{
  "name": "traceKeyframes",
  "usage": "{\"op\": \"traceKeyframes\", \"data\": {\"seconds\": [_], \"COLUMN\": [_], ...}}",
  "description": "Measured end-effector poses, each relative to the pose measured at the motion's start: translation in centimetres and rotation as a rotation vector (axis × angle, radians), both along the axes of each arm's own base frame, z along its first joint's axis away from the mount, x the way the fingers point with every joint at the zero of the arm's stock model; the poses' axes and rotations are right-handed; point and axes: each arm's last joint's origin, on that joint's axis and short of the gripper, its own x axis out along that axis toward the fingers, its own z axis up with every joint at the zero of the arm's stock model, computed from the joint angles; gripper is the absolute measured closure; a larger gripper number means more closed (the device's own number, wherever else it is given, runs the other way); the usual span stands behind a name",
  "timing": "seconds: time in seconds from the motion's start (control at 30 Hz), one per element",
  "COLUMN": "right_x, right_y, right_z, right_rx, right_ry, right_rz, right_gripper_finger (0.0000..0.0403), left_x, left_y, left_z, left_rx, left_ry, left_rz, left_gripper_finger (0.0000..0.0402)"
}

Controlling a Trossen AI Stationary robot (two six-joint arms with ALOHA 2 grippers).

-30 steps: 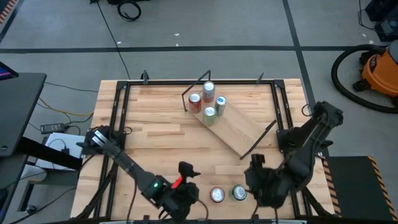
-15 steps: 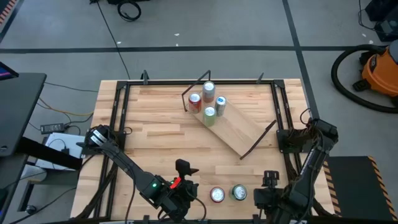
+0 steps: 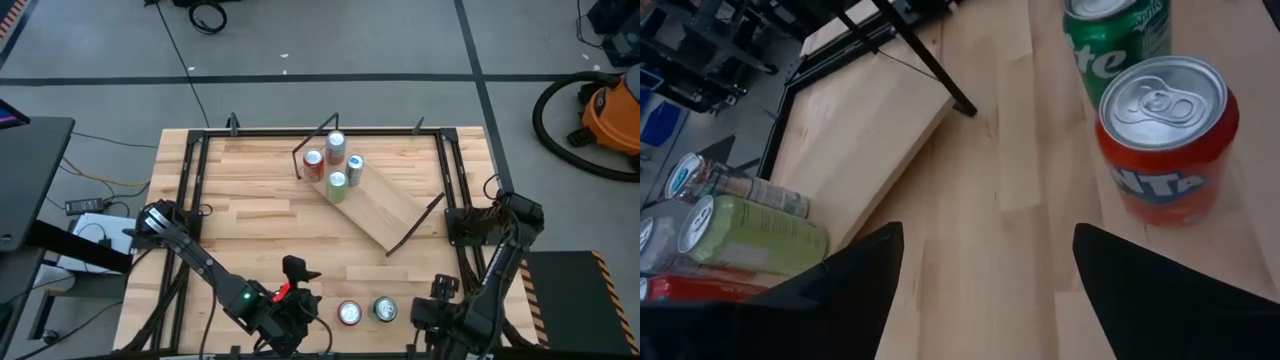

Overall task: Place canned beverage on shelf
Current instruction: Put the red soda can on the shelf

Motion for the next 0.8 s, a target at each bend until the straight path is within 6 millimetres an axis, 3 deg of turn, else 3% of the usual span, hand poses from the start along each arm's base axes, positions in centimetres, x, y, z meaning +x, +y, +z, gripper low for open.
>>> {"op": "traceKeyframes", "data": {"seconds": [0.33,0.63,0.8], "right_x": [-0.1,-0.2,-0.4], "right_y": [-0.2,-1.3,-1.6], "right_z": [-3.7,-7.8,-8.7], "right_rx": [0.049,0.084,0.111], "right_ry": [0.050,0.097,0.108], "right_rz": [-0.028,-0.097,-0.094], "right_gripper_finger": [0.0009,0.0034,0.0054], "left_x": [-0.1,0.0,0.0], "left_y": [-0.2,-0.3,-0.3], "left_z": [0.5,0.6,0.6], "left_rx": [-0.018,-0.024,-0.023], "left_ry": [-0.019,-0.029,-0.028], "left_rz": [-0.018,-0.019,-0.020], "left_gripper_finger": [0.0099,0.0099,0.0099]}}
